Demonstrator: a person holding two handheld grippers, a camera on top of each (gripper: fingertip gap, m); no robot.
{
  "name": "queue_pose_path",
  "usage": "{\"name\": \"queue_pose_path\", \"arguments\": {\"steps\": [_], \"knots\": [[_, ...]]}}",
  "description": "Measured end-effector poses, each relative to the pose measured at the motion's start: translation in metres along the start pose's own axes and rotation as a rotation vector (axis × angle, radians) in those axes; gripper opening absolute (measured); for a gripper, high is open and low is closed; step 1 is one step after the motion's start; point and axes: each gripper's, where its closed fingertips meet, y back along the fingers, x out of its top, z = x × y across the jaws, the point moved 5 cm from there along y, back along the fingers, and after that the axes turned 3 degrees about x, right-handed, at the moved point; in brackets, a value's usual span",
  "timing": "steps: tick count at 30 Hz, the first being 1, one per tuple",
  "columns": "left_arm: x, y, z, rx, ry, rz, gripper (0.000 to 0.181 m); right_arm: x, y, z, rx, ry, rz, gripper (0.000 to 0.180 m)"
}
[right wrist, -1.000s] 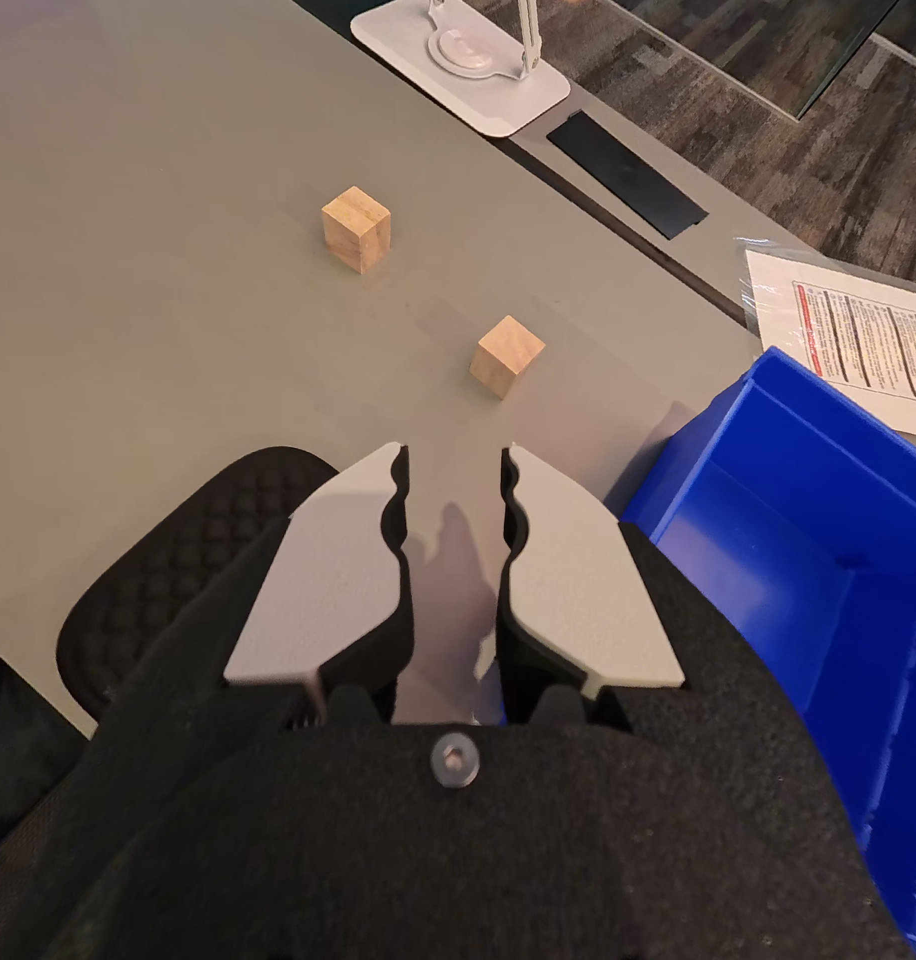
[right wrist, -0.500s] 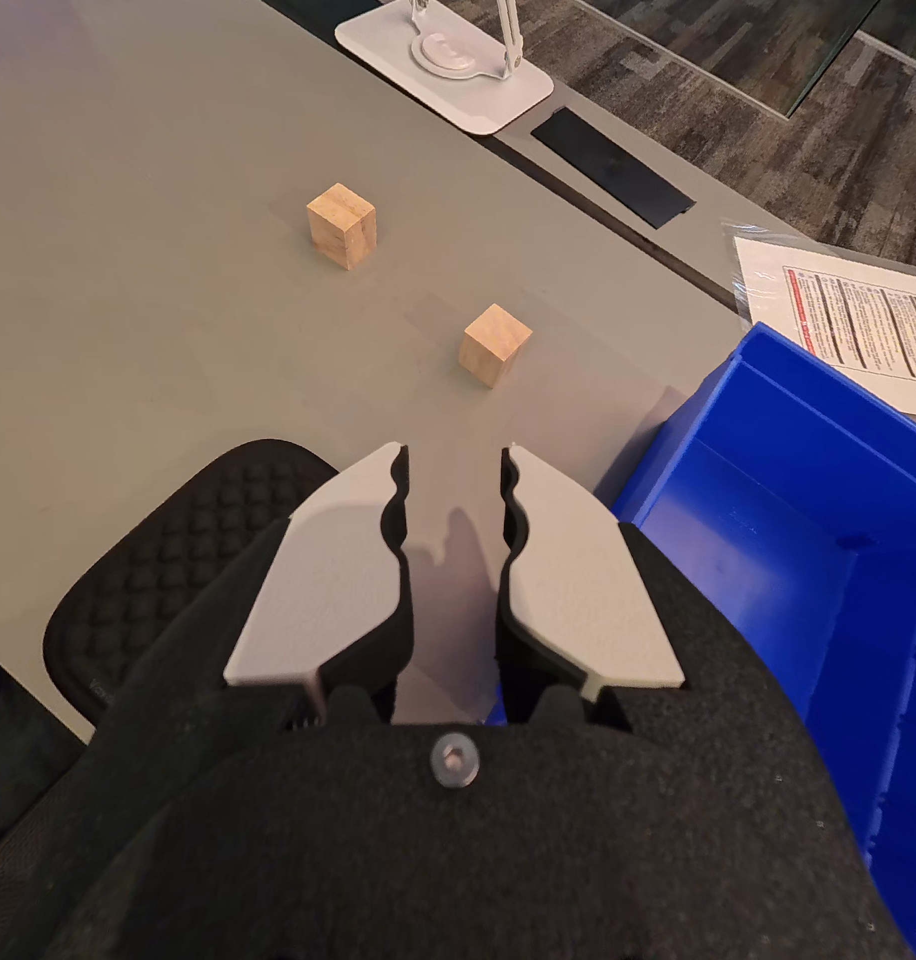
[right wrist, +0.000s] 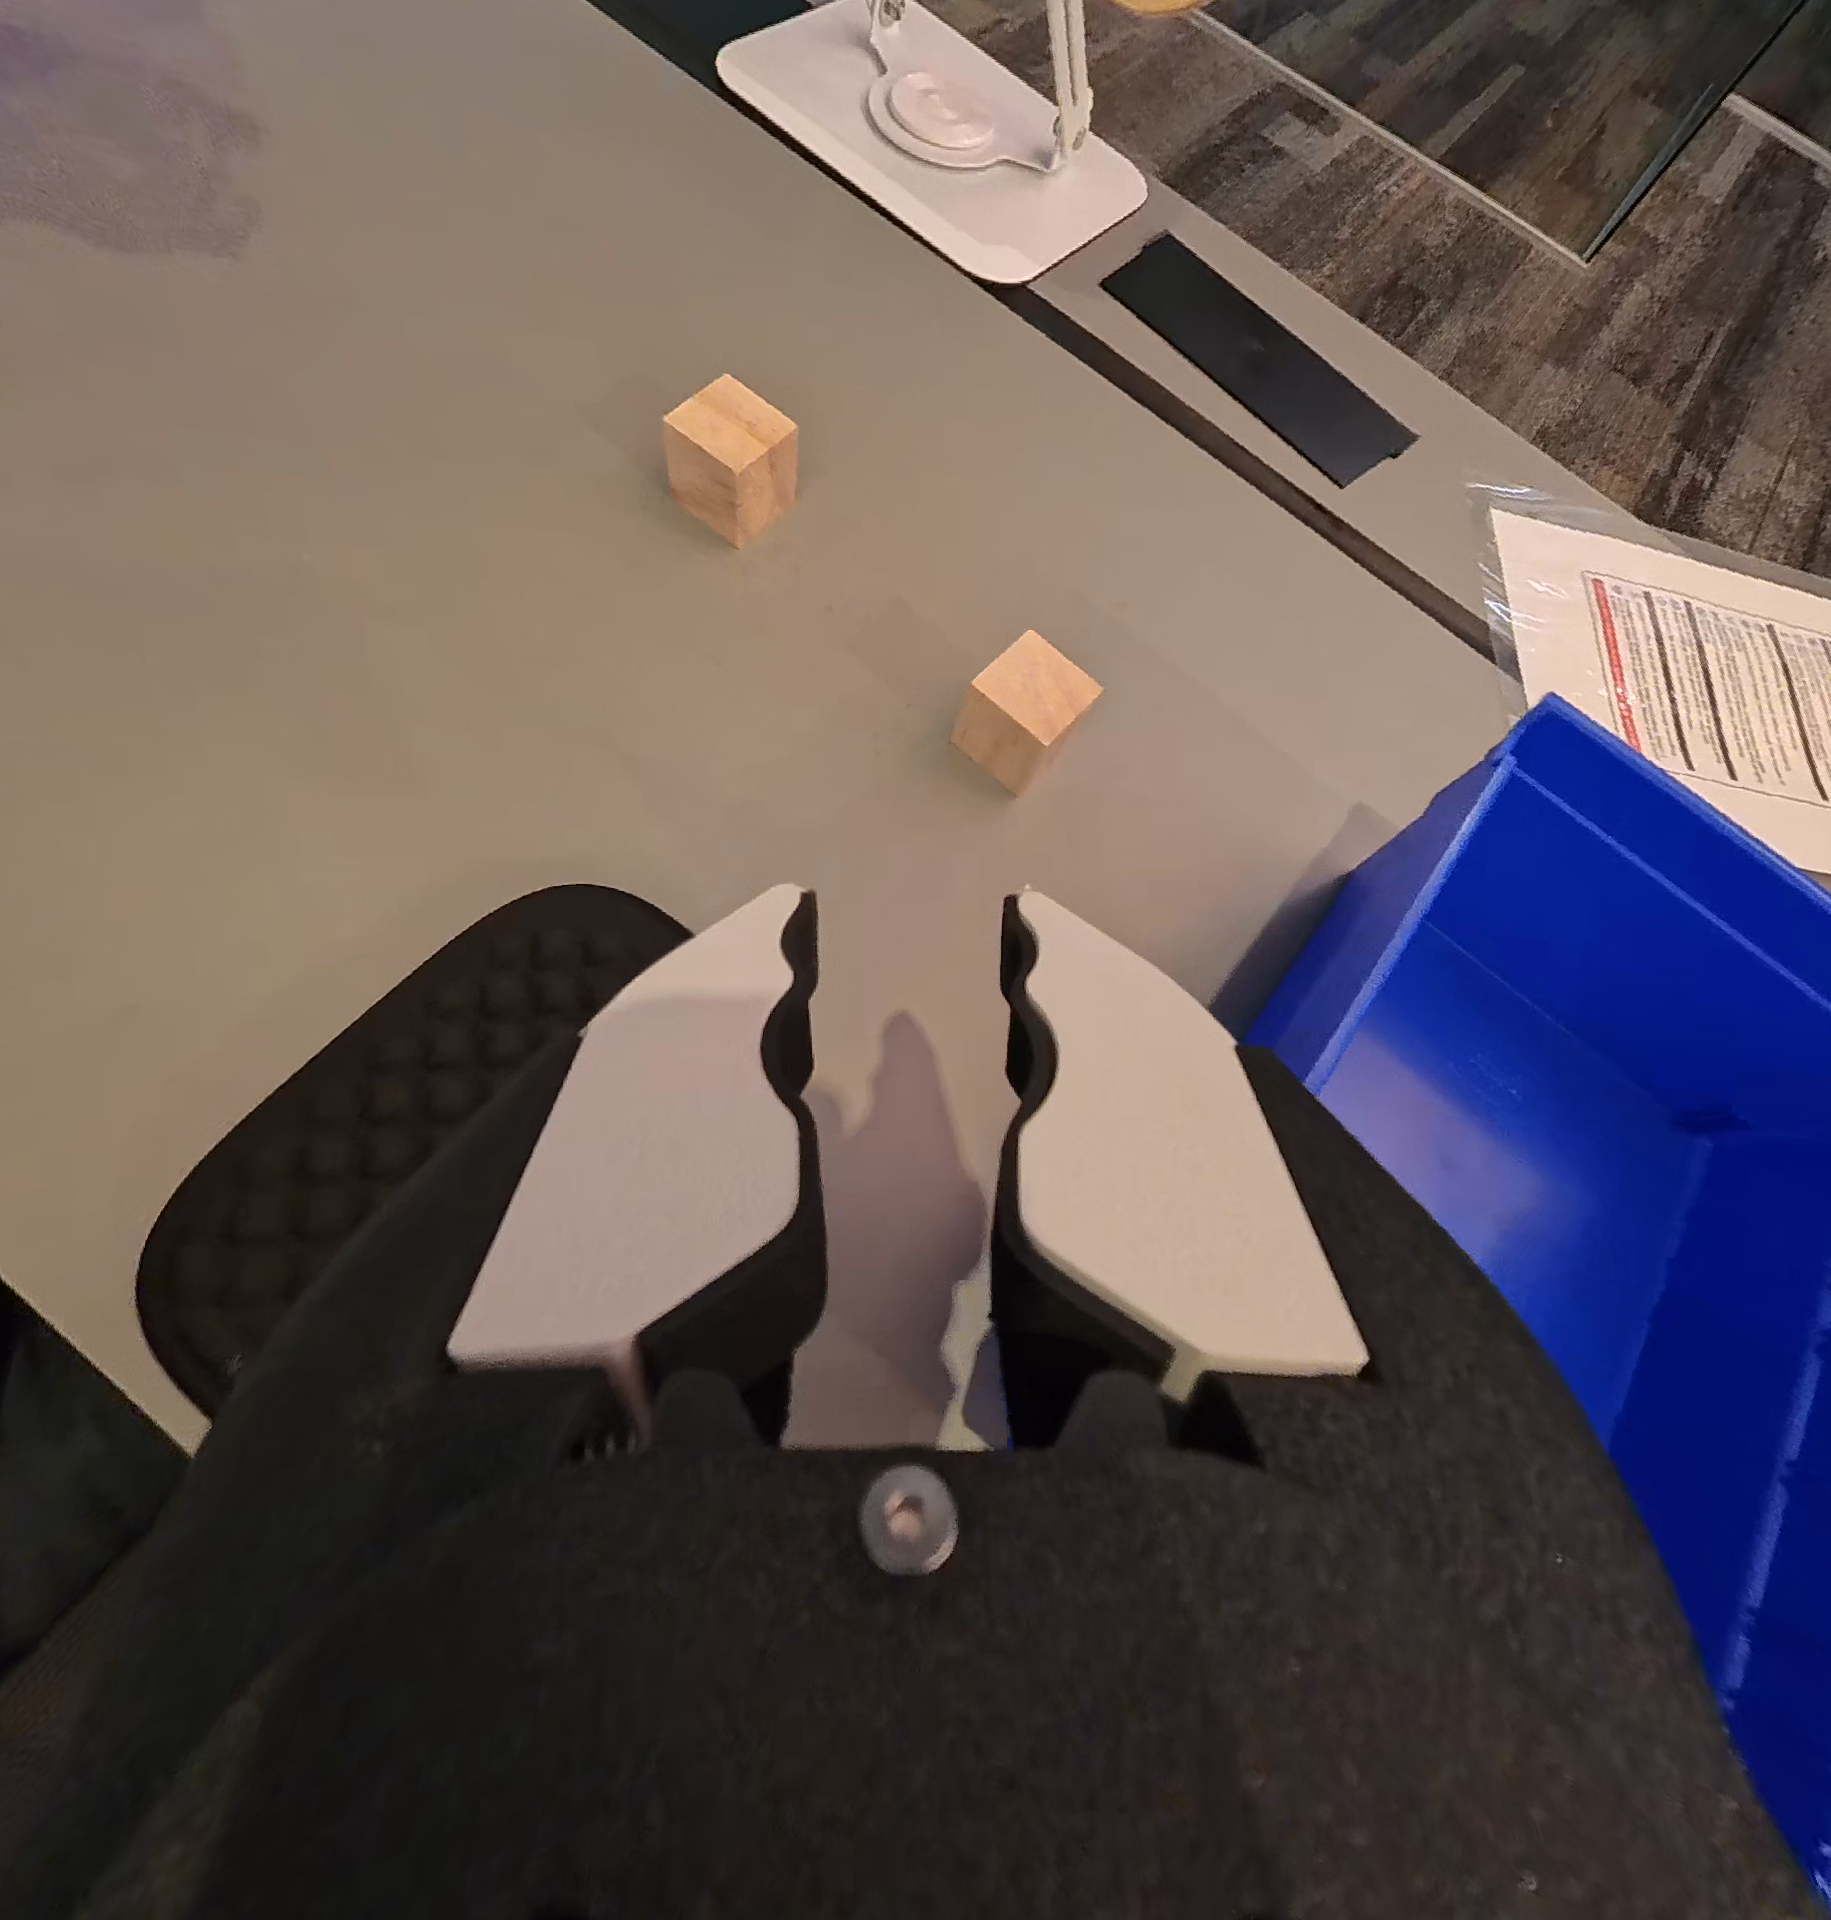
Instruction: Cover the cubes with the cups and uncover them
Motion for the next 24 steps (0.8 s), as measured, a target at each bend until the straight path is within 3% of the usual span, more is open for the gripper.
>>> {"name": "queue_pose_path", "arguments": {"steps": [4,8,16,24], "knots": [[0.027,-0.086,0.003,-0.076,-0.159,-0.125,0.044,-0.003,0.004,-0.004,-0.003,0.016,-0.031,0.033],[0.032,-0.142,-0.010,-0.072,-0.259,-0.253,0.044,-0.006,0.010,-0.002,-0.007,0.000,-0.030,0.034],[0.046,-0.158,-0.028,-0.082,-0.408,-0.292,0.044,-0.020,0.008,0.002,-0.015,-0.004,-0.079,0.034],[0.036,-0.165,-0.038,-0.121,-0.485,-0.382,0.044,-0.021,0.001,0.003,-0.005,0.001,-0.094,0.034]]}}
